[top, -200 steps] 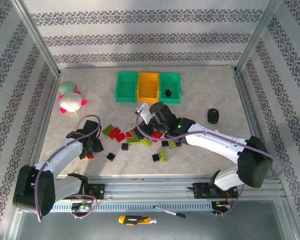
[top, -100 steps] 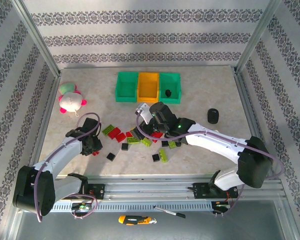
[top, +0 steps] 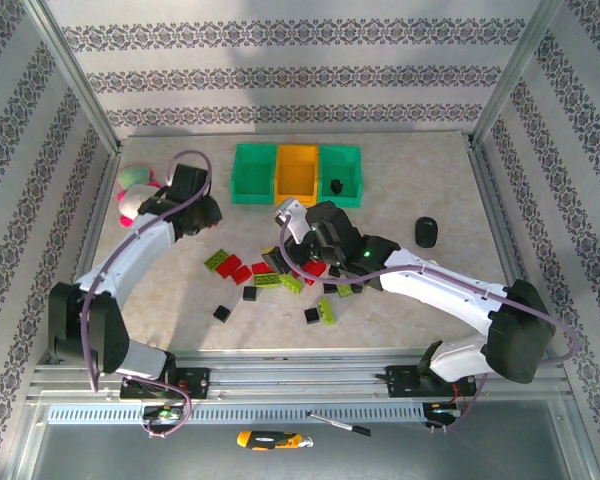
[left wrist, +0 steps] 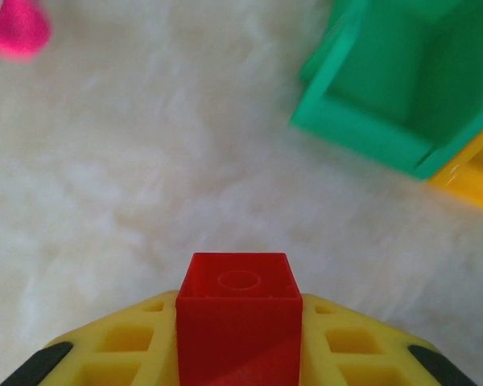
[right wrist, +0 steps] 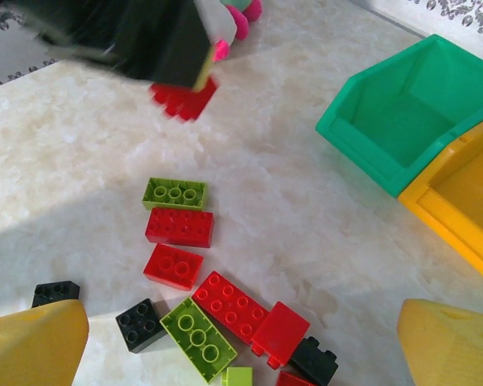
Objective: Sort the legos into containers by color
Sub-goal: Place the lego in the container.
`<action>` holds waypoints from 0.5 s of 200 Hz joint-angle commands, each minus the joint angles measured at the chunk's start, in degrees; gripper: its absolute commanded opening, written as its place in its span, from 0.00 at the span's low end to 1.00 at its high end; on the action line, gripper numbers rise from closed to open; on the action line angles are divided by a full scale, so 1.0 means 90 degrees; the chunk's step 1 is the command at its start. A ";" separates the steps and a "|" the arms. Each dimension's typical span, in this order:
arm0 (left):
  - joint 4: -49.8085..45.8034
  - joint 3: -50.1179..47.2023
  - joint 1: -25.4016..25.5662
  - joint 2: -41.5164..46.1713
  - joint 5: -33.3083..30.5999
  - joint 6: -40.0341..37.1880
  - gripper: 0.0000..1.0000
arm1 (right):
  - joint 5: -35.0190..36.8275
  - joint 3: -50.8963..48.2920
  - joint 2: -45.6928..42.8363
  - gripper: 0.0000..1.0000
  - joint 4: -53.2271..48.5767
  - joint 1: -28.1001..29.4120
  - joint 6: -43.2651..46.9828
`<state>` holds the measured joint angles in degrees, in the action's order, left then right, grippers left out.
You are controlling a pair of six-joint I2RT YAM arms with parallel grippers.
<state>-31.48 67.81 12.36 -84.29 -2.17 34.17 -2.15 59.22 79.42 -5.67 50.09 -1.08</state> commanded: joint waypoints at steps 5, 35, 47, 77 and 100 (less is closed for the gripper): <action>0.0475 0.0963 0.0052 -0.0805 -0.0015 -0.0492 0.26 | 0.0284 -0.0098 -0.0247 0.98 0.0124 -0.0038 0.0034; 0.0425 0.2252 0.0134 -0.1906 0.0052 -0.0804 0.26 | 0.0510 -0.0218 -0.0323 0.98 0.0092 -0.0054 0.0027; 0.0363 0.2737 0.0166 -0.2348 -0.0009 -0.0879 0.26 | 0.0541 -0.0257 -0.0337 0.98 0.0125 -0.0064 0.0005; -0.0037 0.4087 0.0232 -0.3530 0.0000 -0.0978 0.26 | 0.0588 -0.0272 -0.0344 0.98 0.0142 -0.0096 -0.0046; -0.0424 0.5067 0.0322 -0.4348 -0.0065 -0.1091 0.26 | 0.0635 -0.0321 -0.0347 0.98 0.0139 -0.0116 -0.0075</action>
<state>-30.24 105.36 14.09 -117.75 -1.72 27.11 1.83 57.58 77.60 -5.61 49.60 -1.19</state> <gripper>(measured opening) 0.310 0.982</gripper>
